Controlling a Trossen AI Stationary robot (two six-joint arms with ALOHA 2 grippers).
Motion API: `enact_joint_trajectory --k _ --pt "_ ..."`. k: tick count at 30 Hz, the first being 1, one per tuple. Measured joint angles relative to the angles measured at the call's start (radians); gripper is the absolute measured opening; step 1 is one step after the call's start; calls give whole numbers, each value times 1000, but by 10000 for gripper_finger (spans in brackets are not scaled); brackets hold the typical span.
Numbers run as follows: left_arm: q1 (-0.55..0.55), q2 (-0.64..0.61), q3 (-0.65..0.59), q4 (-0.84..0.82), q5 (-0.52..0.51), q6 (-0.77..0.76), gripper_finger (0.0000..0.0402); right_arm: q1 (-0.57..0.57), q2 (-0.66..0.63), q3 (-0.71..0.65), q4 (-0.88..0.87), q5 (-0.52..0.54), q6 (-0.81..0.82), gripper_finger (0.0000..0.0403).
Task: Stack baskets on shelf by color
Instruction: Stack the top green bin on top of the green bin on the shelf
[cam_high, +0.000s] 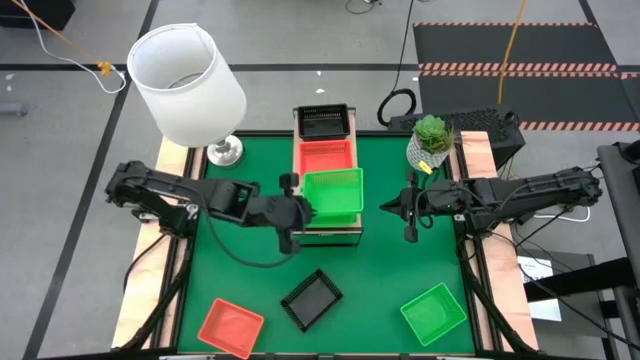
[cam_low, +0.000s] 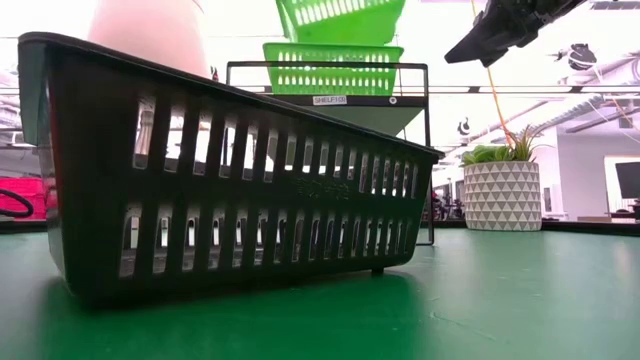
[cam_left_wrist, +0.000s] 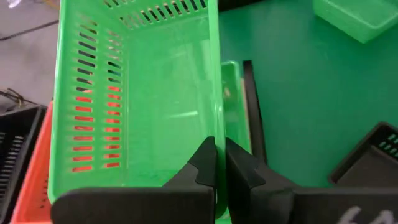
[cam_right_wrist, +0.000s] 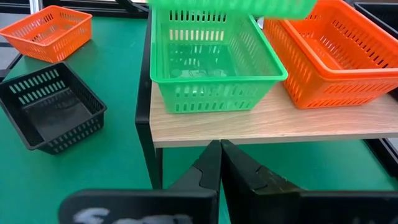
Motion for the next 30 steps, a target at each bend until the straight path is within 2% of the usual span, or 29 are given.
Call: enact_joint_trajectory --k 4,10,17,26,30 --pt "0 40 1 -8 0 -1 23 0 0 0 0 0 2 4" --pt "6 37 1 -47 11 -33 7 0 0 0 0 0 2 4" --pt "6 37 1 -86 19 -55 31 0 0 0 0 0 2 4" --pt "6 40 1 -89 23 -49 17 0 0 0 0 -1 2 4" --pt "6 40 1 -89 22 -51 38 0 0 0 0 -1 2 4"
